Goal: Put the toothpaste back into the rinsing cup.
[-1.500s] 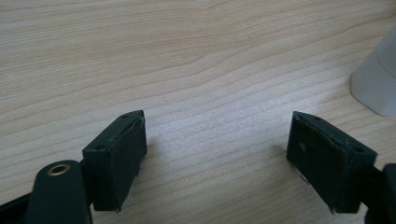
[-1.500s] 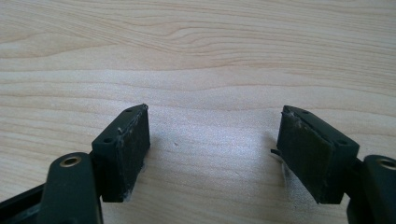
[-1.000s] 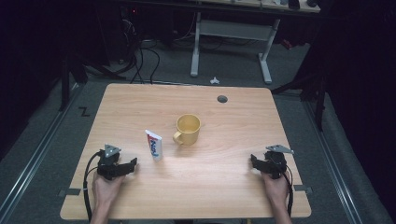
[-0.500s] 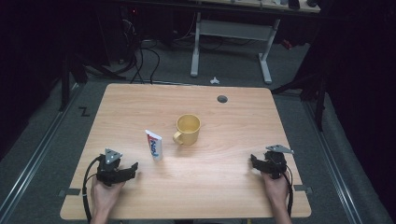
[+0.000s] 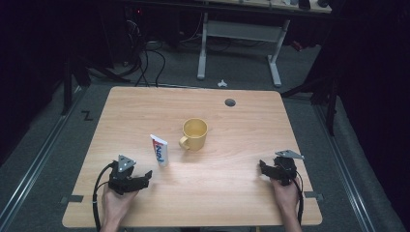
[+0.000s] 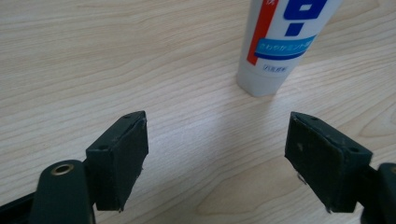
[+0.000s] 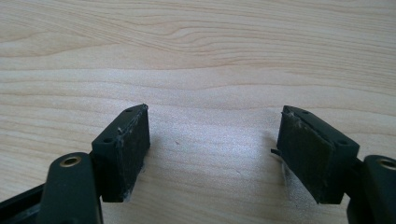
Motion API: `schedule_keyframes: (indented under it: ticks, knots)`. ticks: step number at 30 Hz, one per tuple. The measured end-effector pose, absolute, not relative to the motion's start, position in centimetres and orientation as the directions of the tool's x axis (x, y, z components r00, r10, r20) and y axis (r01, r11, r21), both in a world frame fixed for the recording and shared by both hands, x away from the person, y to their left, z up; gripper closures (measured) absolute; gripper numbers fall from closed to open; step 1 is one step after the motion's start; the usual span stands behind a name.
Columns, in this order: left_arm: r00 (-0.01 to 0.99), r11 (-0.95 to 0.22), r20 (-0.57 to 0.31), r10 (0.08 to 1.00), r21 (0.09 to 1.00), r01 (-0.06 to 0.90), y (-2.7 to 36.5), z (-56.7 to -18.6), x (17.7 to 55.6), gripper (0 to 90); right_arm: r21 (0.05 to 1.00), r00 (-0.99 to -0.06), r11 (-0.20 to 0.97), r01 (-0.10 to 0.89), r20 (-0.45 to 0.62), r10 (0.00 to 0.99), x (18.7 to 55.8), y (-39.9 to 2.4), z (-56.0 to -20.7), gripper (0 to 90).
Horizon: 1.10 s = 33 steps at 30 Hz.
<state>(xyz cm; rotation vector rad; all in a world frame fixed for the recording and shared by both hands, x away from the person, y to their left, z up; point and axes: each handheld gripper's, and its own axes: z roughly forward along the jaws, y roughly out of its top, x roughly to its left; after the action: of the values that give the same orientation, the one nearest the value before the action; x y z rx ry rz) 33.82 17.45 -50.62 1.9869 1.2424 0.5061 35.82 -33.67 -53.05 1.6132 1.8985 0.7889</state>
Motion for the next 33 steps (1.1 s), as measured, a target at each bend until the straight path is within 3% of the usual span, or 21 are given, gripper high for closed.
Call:
schedule_keyframes:
  ticks: [33]
  knots:
    - [0.477, -0.279, -0.035, 0.878, 0.773, 0.570, 13.2, -48.5, 35.8, 26.4, 0.720, -0.158, 0.124, 0.682, -0.021, 0.987, 35.8, -33.7, -53.1, 25.7]
